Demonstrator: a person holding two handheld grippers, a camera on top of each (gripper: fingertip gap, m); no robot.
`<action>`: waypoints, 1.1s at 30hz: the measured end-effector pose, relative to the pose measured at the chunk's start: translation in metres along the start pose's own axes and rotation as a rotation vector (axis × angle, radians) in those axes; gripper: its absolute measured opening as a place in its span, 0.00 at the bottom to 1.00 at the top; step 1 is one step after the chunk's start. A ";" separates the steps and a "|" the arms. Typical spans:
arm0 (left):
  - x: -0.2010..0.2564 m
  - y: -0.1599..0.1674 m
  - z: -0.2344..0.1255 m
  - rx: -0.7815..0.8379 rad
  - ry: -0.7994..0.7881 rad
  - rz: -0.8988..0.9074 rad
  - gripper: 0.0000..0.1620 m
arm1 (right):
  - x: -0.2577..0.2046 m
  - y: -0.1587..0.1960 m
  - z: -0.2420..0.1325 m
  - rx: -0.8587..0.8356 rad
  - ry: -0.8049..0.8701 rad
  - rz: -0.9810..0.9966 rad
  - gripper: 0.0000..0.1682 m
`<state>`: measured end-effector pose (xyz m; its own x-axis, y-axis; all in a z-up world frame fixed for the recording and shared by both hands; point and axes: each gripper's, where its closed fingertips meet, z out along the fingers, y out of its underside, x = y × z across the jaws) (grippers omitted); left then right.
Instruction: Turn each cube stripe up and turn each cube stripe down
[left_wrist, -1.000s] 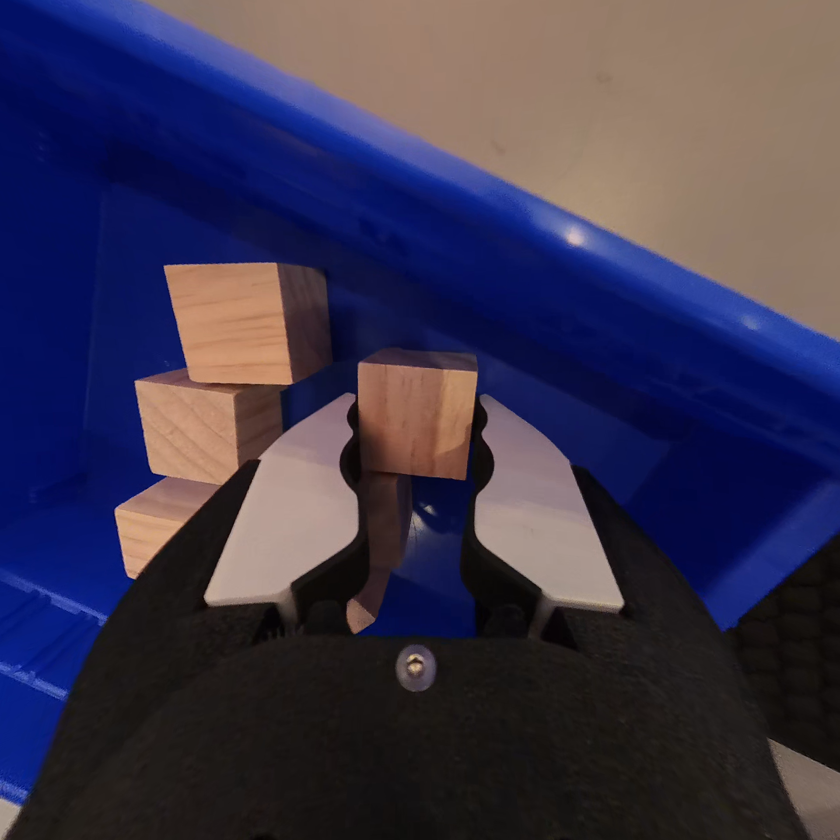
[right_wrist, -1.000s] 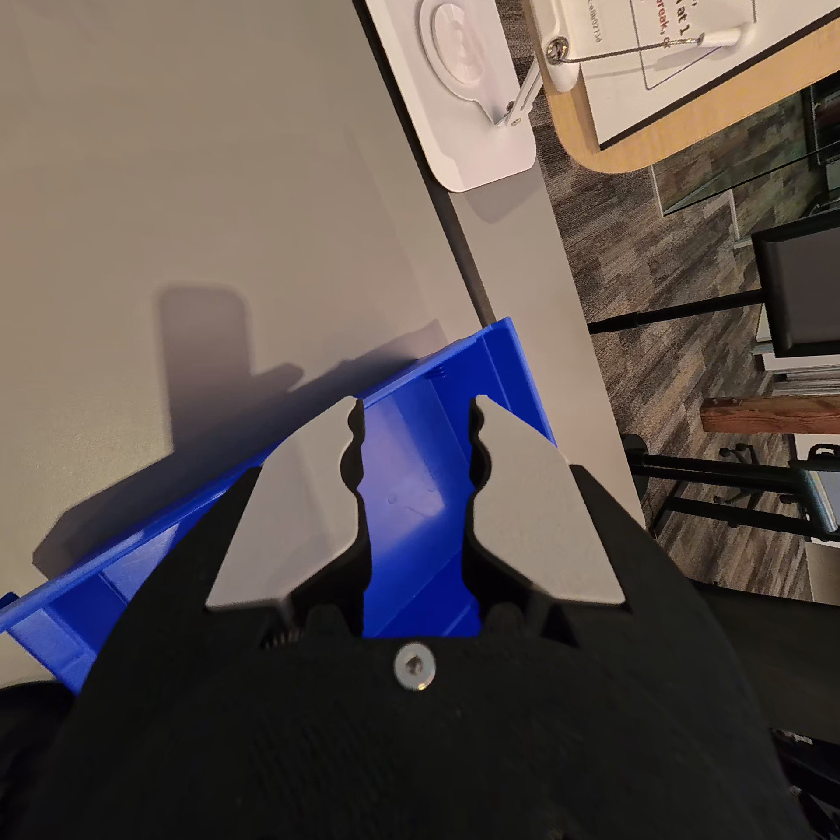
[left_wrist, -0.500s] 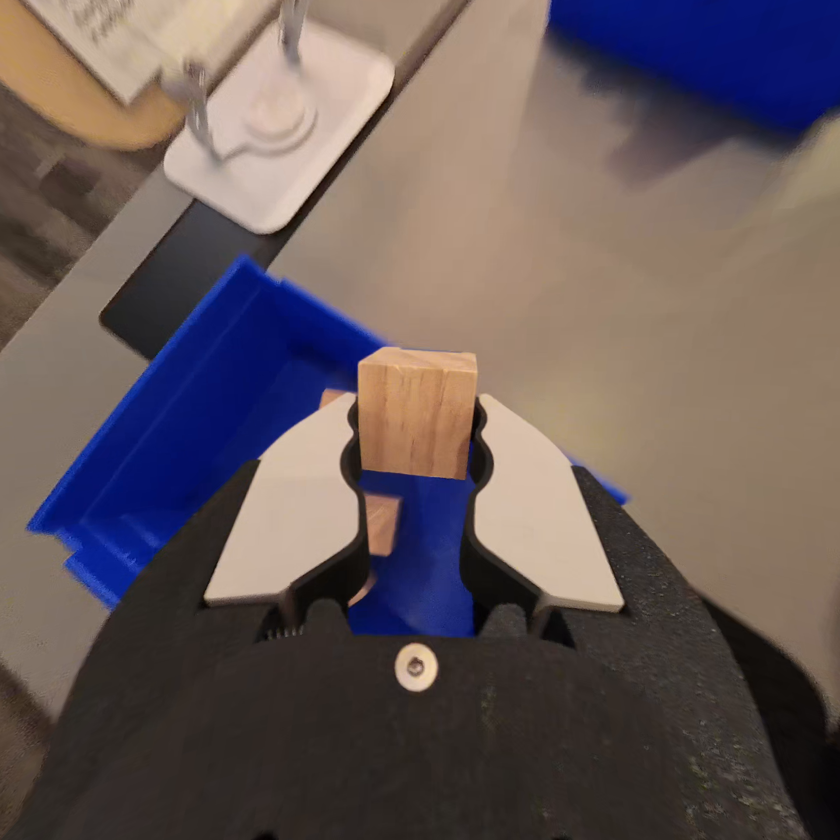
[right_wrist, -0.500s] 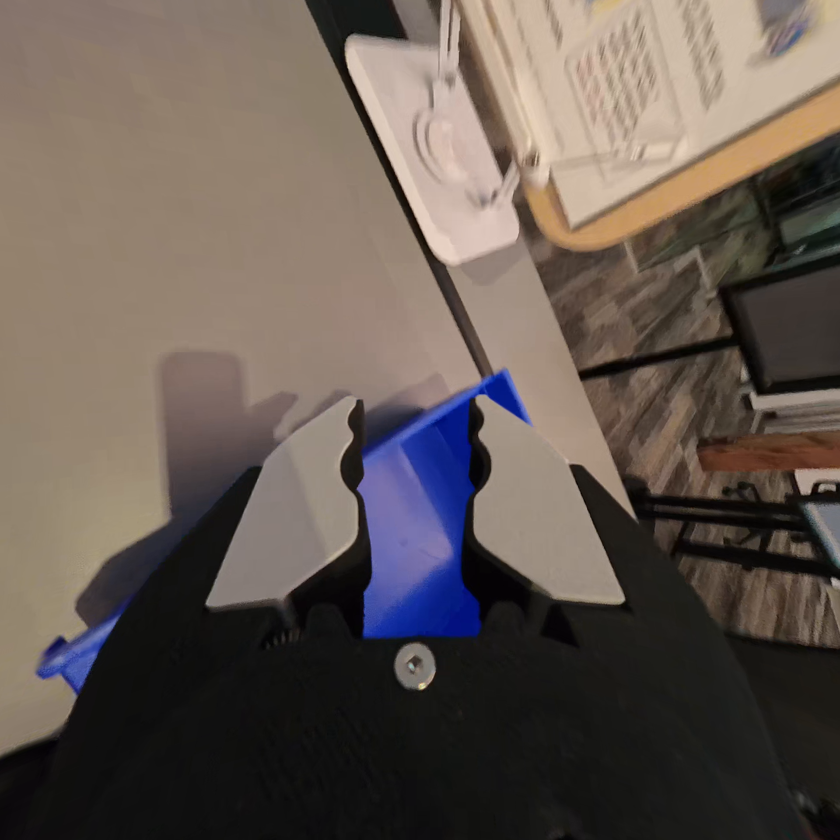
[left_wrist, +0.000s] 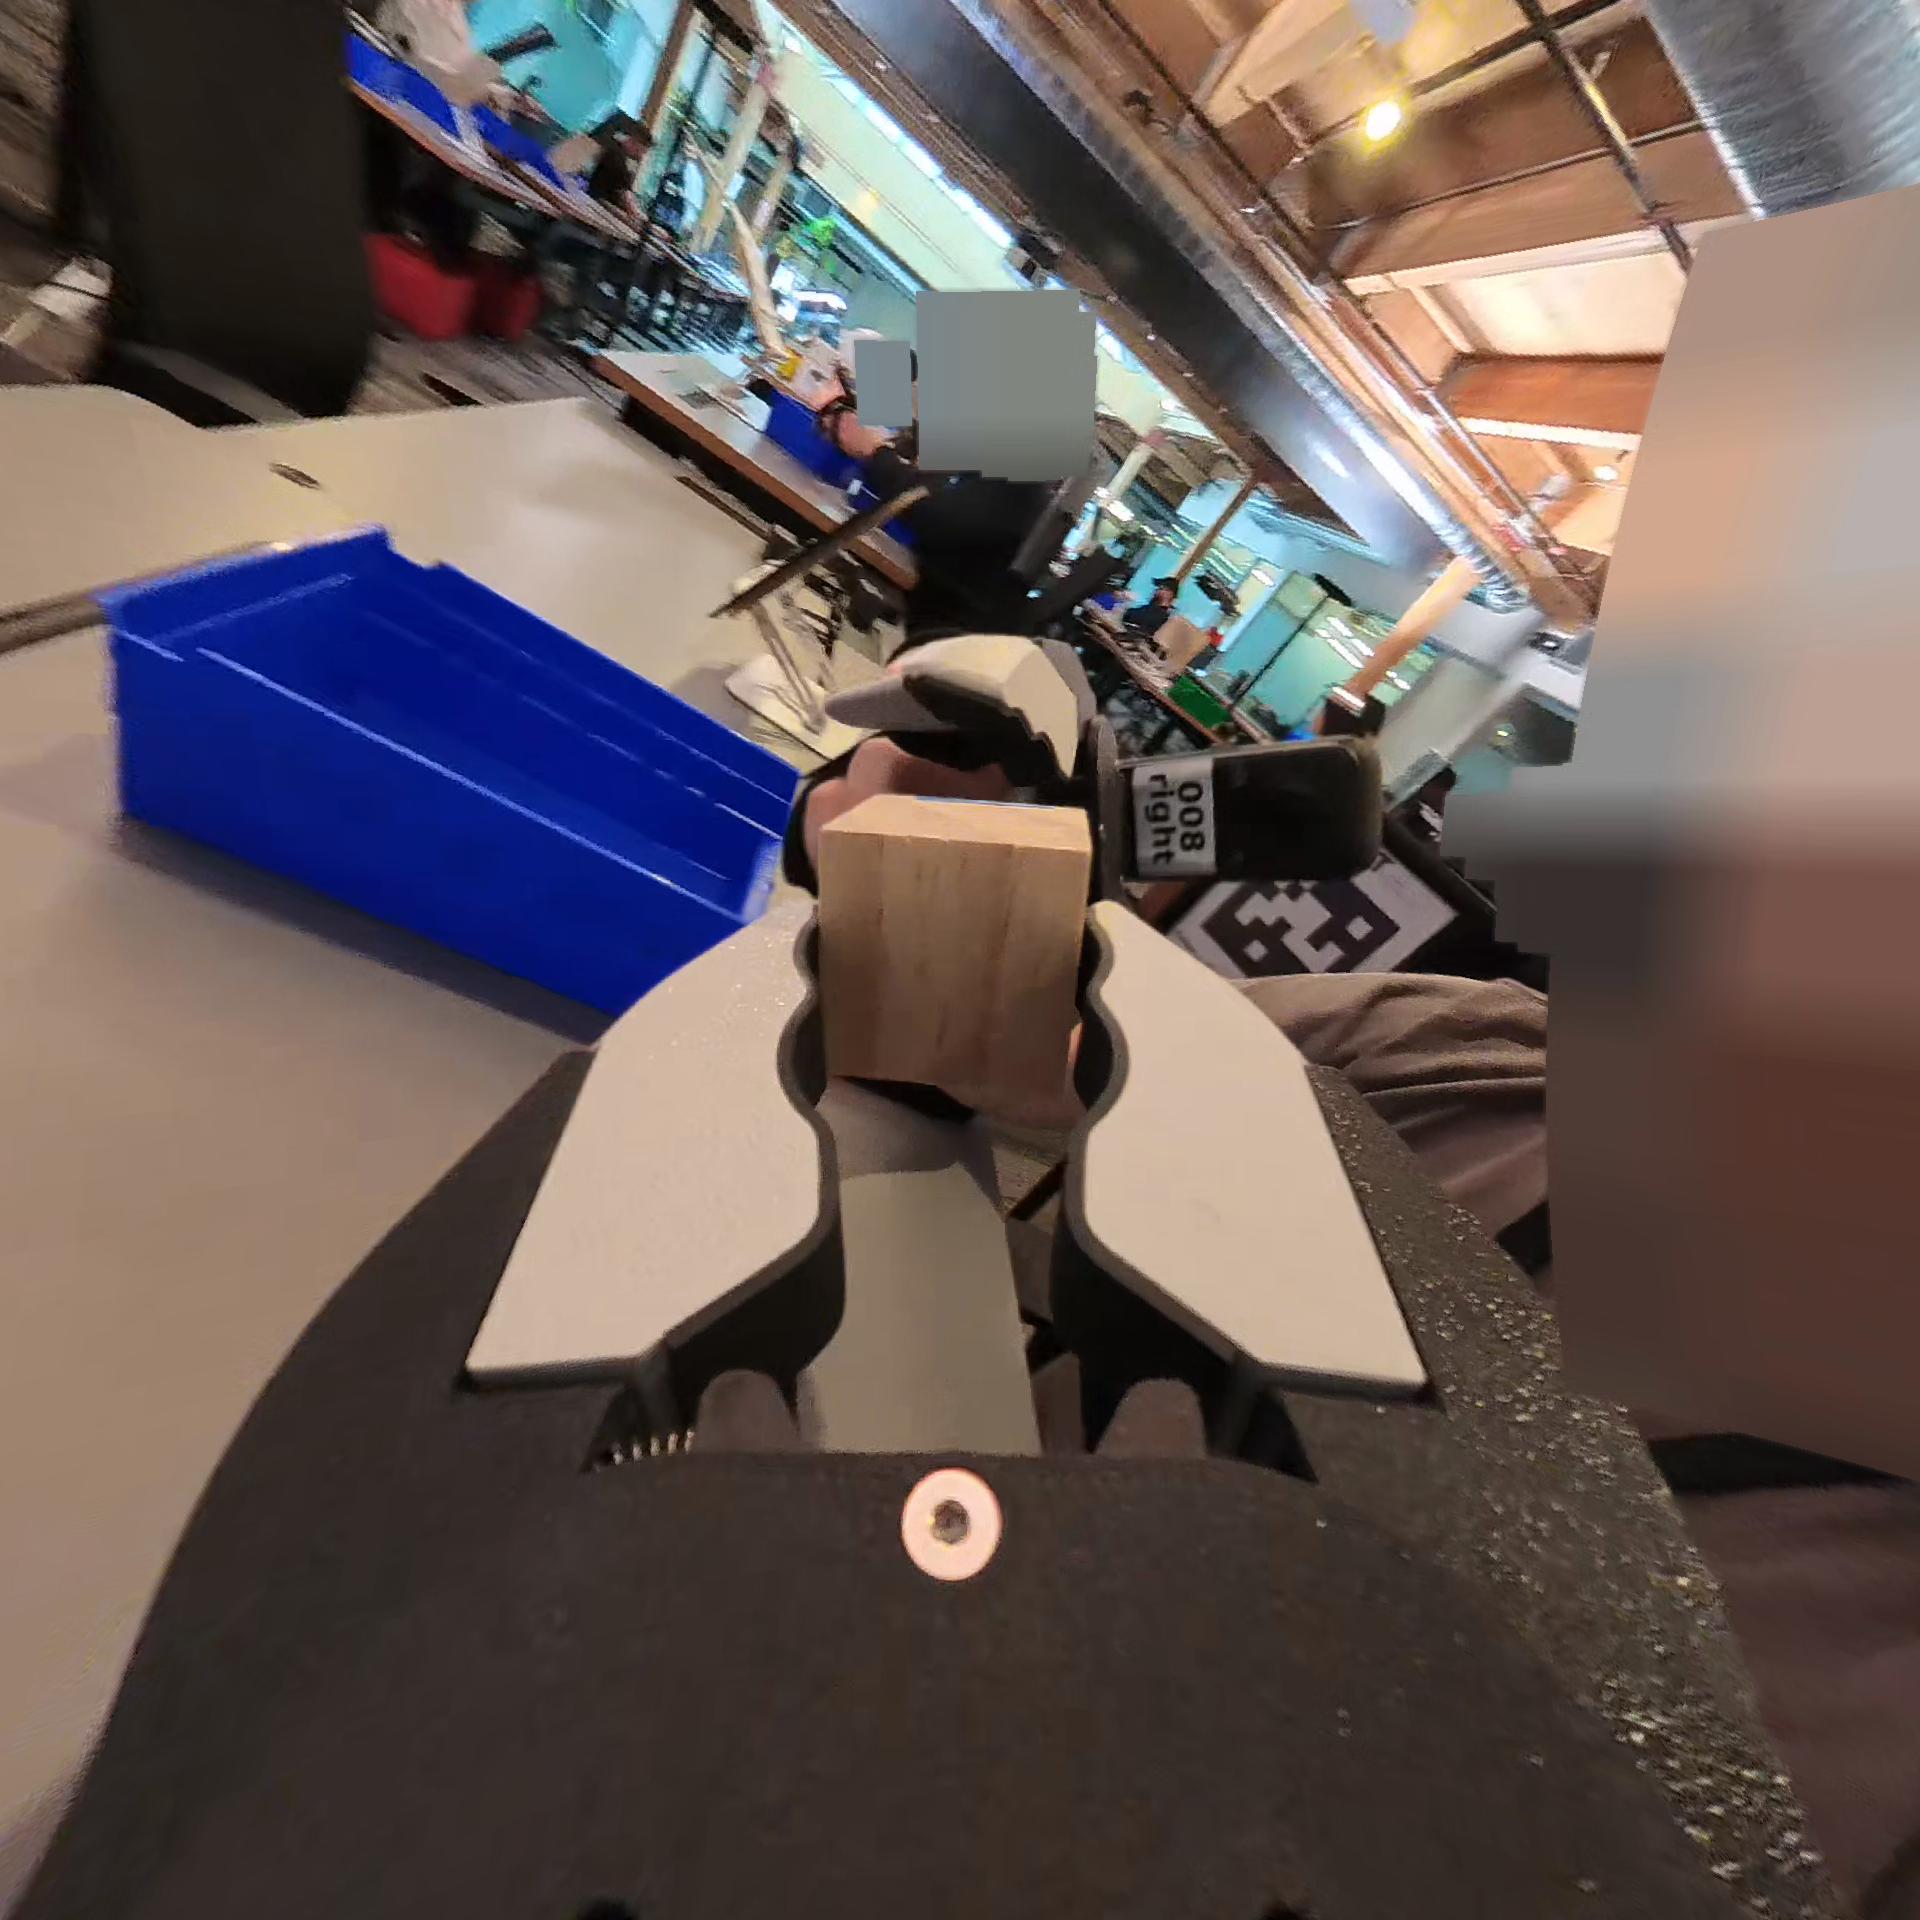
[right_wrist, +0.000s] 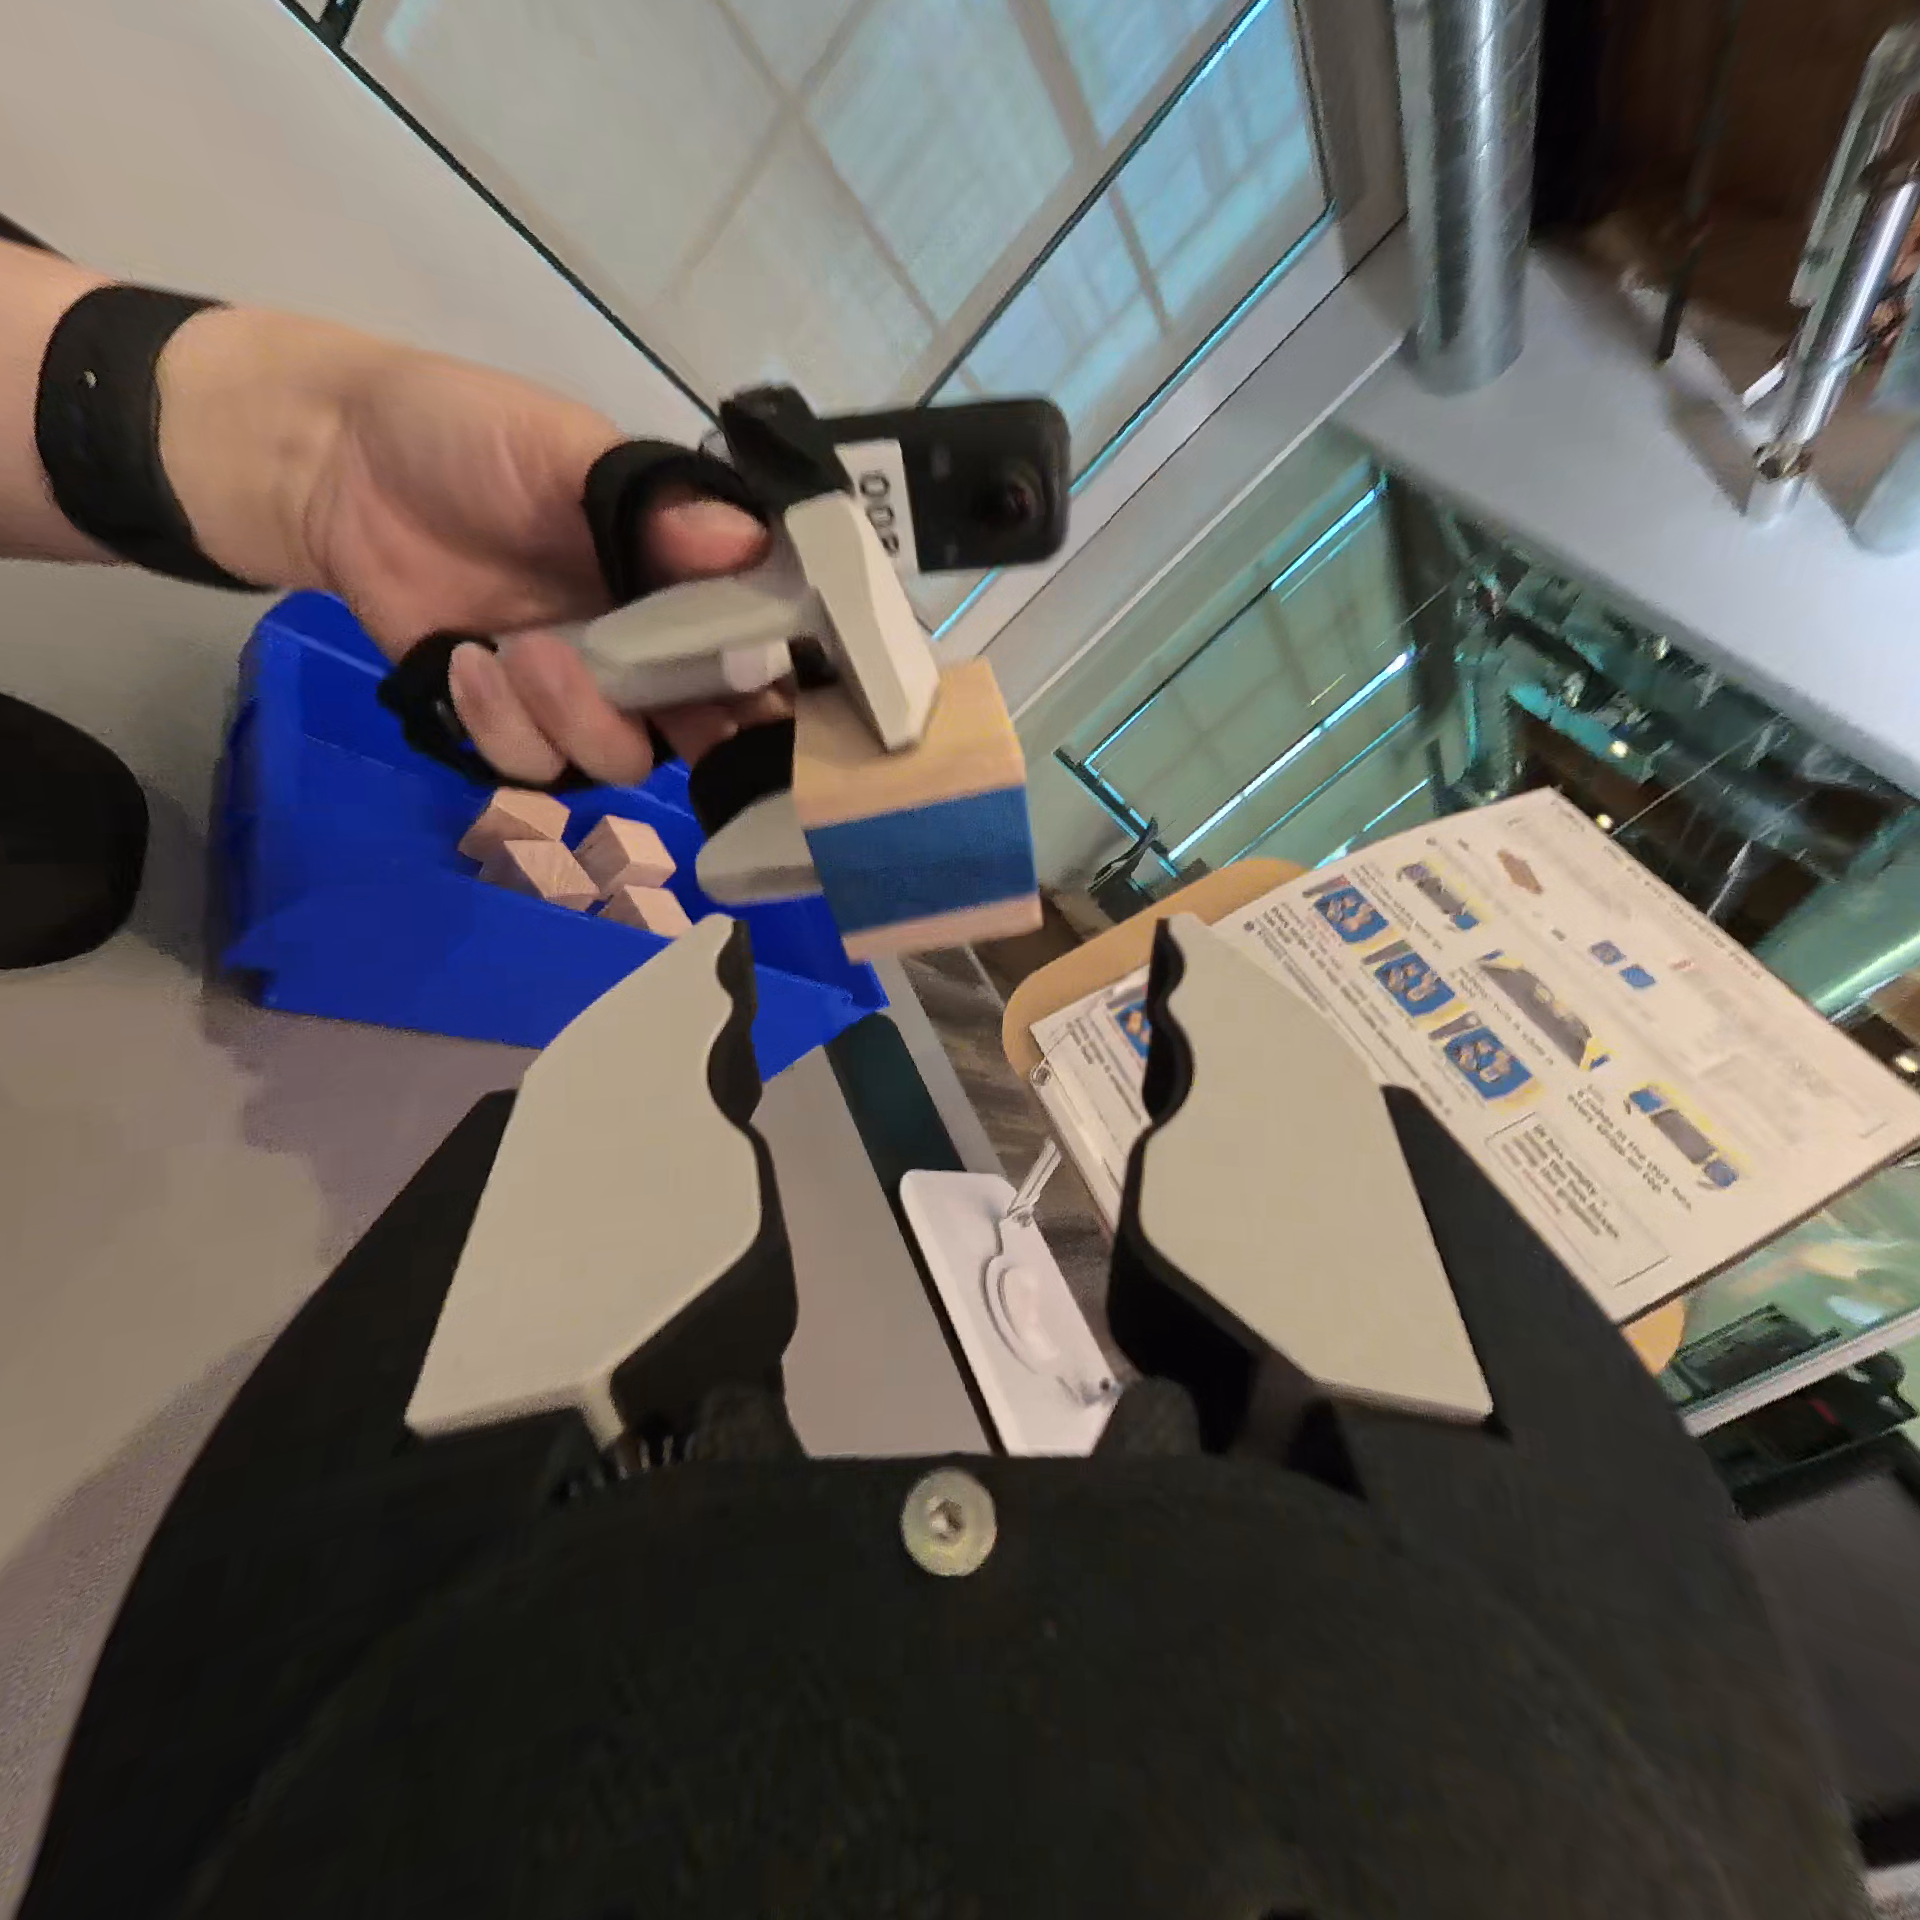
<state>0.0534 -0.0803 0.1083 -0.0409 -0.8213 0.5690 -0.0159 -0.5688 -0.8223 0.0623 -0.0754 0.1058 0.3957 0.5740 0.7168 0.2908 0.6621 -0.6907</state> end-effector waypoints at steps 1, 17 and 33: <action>0.002 0.004 0.008 -0.004 0.021 -0.002 0.28 | -0.003 -0.003 0.000 0.010 0.004 -0.010 0.44; 0.011 0.017 0.043 -0.055 0.166 0.000 0.28 | -0.006 -0.007 -0.007 0.017 0.024 -0.162 0.30; 0.003 0.024 0.037 -0.075 0.194 -0.013 0.28 | -0.017 0.002 -0.006 -0.015 -0.067 -0.135 0.27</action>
<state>0.0902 -0.0983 0.0910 -0.2315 -0.7861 0.5731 -0.0919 -0.5688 -0.8173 0.0616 -0.0863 0.0915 0.2935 0.5110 0.8079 0.3508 0.7286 -0.5882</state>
